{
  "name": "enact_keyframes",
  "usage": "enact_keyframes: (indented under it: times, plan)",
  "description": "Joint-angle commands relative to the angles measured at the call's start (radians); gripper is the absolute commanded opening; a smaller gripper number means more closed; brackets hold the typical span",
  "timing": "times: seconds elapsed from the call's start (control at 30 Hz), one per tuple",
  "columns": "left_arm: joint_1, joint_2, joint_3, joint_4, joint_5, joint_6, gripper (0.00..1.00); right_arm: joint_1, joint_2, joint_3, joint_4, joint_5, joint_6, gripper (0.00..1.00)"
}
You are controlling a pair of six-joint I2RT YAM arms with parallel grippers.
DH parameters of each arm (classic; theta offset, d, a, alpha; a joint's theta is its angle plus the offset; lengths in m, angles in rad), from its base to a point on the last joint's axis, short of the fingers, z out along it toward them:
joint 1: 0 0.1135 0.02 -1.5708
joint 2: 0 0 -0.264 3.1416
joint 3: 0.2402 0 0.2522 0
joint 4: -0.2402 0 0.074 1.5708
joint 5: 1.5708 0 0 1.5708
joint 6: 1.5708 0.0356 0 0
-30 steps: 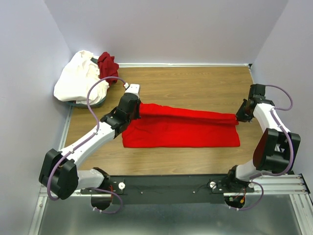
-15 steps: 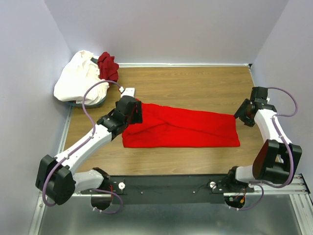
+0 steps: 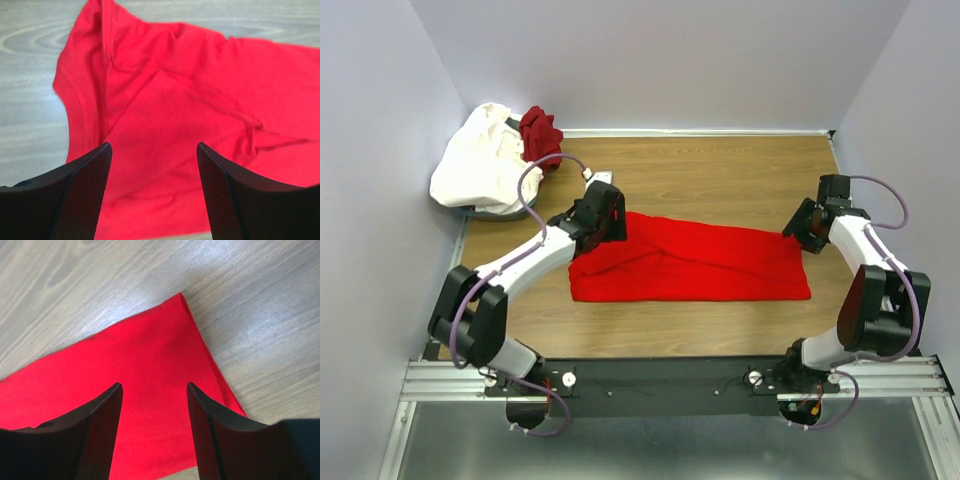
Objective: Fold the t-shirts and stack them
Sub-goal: Fold the tshirt
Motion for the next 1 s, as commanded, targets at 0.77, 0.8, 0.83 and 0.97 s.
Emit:
enact_keyframes:
  times: [0.77,0.8,0.83,0.97]
  plan:
    - [0.251,0.451,0.298,0.115,0.001,0.055,0.74,-0.025,0.283,0.163,0.04,0.076,0.006,0.54]
    - [0.253,0.456,0.298,0.127,0.01,0.052,0.74,-0.03,0.292,0.166,0.042,0.075,0.008,0.54]
    - [0.254,0.469,0.298,0.13,0.013,0.05,0.74,-0.034,0.298,0.171,0.04,0.075,0.006,0.54]
    - [0.265,0.506,0.316,0.133,0.038,0.039,0.73,-0.042,0.32,0.176,0.045,0.069,0.004,0.54]
